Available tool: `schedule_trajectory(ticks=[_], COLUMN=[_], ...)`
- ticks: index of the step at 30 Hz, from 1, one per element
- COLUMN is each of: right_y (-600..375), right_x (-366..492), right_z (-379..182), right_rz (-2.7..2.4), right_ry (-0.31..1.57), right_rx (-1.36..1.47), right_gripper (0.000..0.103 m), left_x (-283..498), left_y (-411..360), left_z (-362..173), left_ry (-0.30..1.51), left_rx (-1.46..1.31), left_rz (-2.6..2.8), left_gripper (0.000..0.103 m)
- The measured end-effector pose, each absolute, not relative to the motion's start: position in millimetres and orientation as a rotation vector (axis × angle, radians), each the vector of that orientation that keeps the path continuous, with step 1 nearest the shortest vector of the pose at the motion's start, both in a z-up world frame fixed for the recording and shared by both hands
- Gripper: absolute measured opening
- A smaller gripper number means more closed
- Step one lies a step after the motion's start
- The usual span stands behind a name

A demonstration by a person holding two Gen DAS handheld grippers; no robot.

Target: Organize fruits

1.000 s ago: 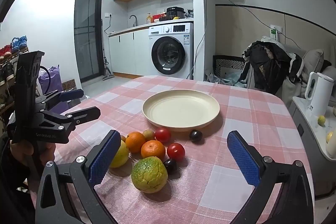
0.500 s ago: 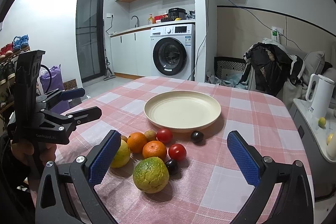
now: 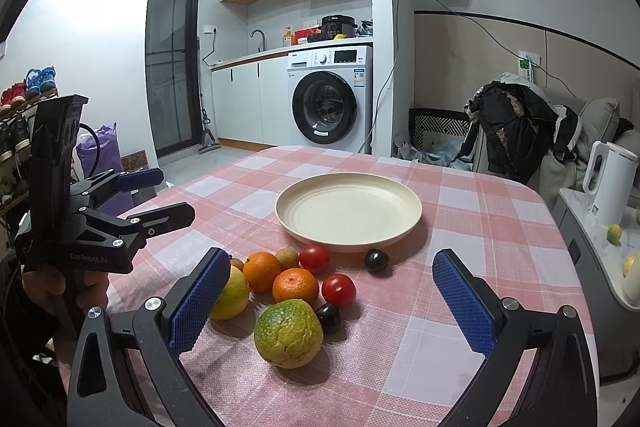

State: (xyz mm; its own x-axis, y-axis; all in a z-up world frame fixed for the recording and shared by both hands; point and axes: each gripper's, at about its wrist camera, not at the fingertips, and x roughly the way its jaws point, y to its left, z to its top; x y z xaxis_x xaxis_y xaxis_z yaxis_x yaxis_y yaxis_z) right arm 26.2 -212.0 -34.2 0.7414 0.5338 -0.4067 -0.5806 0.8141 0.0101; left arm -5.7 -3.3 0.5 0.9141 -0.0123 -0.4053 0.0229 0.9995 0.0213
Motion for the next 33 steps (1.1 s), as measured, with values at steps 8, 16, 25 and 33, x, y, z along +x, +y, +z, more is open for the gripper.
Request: schedule_trajectory(ticks=[8, 16, 25, 33], right_y=[-212.4, -212.7, -212.9, -212.7], right_x=[26.7, 26.4, 26.5, 26.5], right_z=[-34.0, -33.7, -33.7, -33.7], right_rz=[0.613, 0.613, 0.613, 0.613], right_ry=[0.408, 0.409, 0.408, 0.408], right_rx=[-0.121, -0.12, -0.12, -0.121], right_gripper=[0.103, 0.103, 0.103, 0.103], left_x=[-6.0, -5.2, -5.6, -5.4], left_y=[-3.4, -4.8, -6.0, -7.2], left_z=[1.1, 1.7, 1.6, 0.3], left_ry=[0.418, 0.416, 0.414, 0.416], left_rx=[0.025, 0.026, 0.027, 0.035], left_rz=[-0.025, -0.035, -0.044, -0.054], left_gripper=[0.102, 0.102, 0.102, 0.102])
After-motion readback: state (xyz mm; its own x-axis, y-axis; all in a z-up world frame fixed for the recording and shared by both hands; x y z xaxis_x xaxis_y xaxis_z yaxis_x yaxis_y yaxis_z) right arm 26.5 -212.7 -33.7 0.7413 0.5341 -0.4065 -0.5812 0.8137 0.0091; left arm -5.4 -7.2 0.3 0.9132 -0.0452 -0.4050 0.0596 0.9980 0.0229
